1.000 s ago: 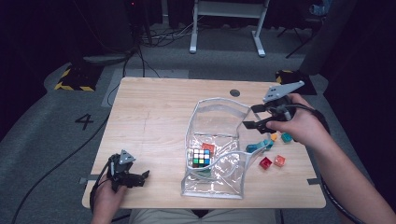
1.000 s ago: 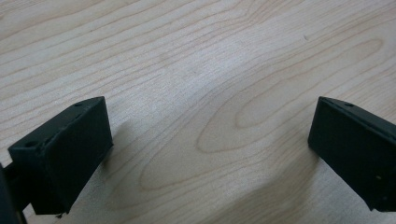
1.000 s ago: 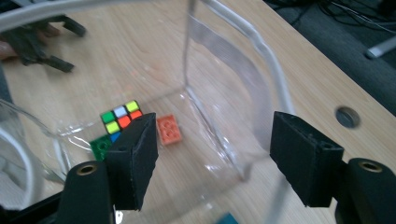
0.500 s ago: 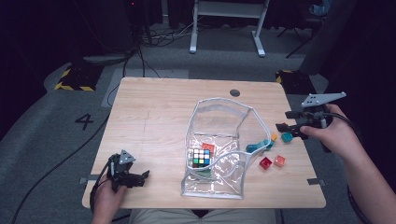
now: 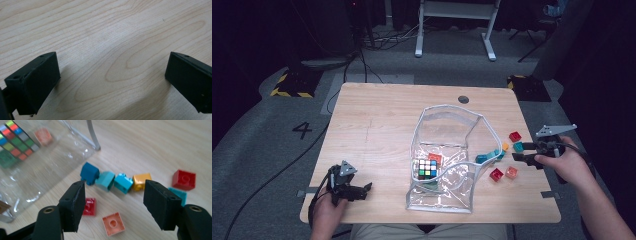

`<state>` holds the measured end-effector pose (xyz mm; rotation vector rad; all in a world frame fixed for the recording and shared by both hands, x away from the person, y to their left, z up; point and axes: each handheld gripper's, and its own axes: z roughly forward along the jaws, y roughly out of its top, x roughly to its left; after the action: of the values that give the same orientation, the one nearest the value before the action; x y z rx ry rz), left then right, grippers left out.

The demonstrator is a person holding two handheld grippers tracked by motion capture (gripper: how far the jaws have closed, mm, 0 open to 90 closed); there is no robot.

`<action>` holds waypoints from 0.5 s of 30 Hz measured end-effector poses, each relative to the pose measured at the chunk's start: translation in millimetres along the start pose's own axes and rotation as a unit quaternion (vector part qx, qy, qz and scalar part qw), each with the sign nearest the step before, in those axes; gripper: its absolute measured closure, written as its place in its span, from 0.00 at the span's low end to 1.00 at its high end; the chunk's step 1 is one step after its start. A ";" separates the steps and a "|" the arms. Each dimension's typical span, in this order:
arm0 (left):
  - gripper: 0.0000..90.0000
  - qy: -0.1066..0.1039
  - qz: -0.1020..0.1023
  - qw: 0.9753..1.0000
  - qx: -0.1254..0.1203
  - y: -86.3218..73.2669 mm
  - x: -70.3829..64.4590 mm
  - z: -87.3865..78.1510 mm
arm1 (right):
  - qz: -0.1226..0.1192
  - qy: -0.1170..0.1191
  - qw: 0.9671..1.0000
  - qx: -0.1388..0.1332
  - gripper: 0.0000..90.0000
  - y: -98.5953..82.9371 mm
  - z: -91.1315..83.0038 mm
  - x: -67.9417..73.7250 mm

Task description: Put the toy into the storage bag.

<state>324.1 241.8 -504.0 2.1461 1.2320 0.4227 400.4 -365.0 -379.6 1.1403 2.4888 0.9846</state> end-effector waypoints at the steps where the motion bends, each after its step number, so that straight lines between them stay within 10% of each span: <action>1: 0.00 -0.001 0.000 1.000 0.000 0.0 0.0 0.0 | -0.004 -0.001 1.000 0.007 0.40 -4.8 3.9 -1.8; 15: 0.00 0.000 0.000 1.000 -0.001 0.0 -0.1 0.1 | -0.008 -0.001 0.997 0.071 0.43 -49.7 48.4 -10.4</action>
<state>324.1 241.7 -504.1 2.1450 1.2315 0.4234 400.6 -372.9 -449.3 1.1586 2.5979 0.8131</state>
